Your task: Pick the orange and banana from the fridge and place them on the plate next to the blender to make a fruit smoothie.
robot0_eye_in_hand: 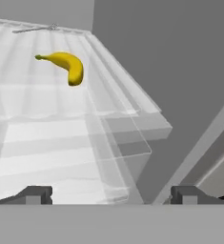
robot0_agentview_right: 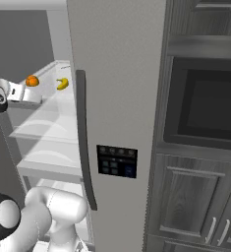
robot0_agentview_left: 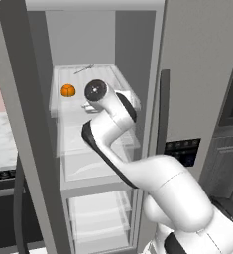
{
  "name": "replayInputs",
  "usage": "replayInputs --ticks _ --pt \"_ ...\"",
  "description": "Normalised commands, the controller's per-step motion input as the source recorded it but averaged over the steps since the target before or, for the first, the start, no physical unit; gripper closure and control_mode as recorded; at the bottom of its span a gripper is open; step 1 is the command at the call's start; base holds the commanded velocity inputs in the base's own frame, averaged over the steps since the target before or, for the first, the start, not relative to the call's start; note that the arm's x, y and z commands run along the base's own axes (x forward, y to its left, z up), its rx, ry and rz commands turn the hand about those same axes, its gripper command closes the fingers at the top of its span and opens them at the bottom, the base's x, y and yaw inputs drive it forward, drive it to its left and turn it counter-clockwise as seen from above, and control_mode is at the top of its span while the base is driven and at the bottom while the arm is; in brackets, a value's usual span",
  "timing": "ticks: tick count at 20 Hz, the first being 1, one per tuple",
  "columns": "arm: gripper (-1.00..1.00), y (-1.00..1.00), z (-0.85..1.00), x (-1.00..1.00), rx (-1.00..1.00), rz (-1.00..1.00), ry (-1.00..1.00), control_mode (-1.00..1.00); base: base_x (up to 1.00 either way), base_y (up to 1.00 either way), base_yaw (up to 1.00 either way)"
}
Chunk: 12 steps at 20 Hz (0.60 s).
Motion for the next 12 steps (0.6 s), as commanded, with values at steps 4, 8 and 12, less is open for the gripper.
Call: replayInputs --ticks 4,8,12 --pt "-1.00 -0.06 0.64 0.14 0.01 0.00 -0.02 -1.00 0.00 0.00 0.00" --pt "-1.00 -0.22 0.09 0.12 0.05 0.00 0.00 -1.00 0.00 0.00 0.00" --pt "-1.00 0.00 0.00 0.37 0.04 0.00 0.00 -1.00 0.00 0.00 0.00"
